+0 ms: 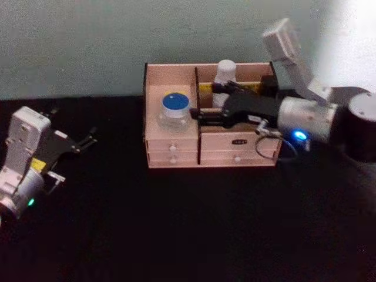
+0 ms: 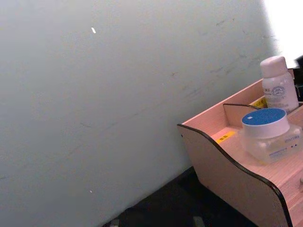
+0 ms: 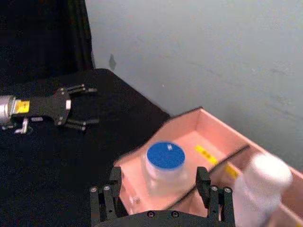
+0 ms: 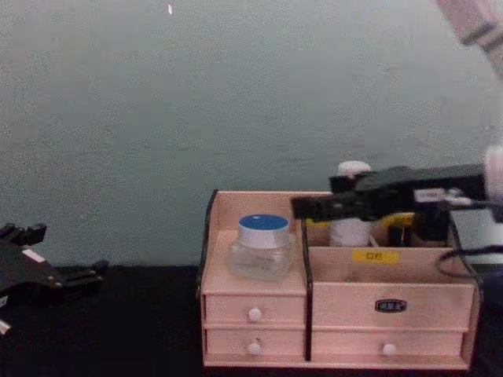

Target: Pick up the facial cleanser and watermelon frost from the table and place them into the tiered storage box.

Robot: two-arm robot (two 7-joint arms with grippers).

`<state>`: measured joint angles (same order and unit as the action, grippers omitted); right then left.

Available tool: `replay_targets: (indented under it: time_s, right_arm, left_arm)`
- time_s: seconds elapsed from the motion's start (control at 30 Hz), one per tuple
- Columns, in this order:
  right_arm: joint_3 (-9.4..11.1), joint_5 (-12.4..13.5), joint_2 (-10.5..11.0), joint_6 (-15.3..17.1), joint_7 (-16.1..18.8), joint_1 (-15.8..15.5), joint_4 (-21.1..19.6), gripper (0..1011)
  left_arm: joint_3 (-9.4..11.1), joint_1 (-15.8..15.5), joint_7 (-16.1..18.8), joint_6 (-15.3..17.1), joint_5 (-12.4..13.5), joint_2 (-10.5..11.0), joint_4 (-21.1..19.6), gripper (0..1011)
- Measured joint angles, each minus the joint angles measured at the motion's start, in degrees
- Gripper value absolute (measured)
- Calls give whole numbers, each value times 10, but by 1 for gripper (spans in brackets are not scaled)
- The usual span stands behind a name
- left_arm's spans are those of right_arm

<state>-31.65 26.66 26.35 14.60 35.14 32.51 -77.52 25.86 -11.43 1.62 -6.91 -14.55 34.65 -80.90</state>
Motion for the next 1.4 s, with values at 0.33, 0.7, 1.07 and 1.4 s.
replay_targets:
  time_s: [0.33, 0.7, 1.07, 1.4]
  right_arm:
    - [71, 24, 91, 29, -98, -118, -121, 1003]
    - [167, -26, 113, 43, -284, -224, -183, 1003]
    - [178, -67, 68, 77, -370, -248, -134, 1003]
    - [170, -80, 51, 79, -369, -244, -106, 1003]
  left_arm:
    - [0, 0, 0, 0, 0, 0, 0, 1001]
    - [0, 0, 0, 0, 0, 0, 0, 1001]
    - [0, 0, 0, 0, 0, 0, 0, 1001]
    - [0, 0, 0, 0, 0, 0, 0, 1001]
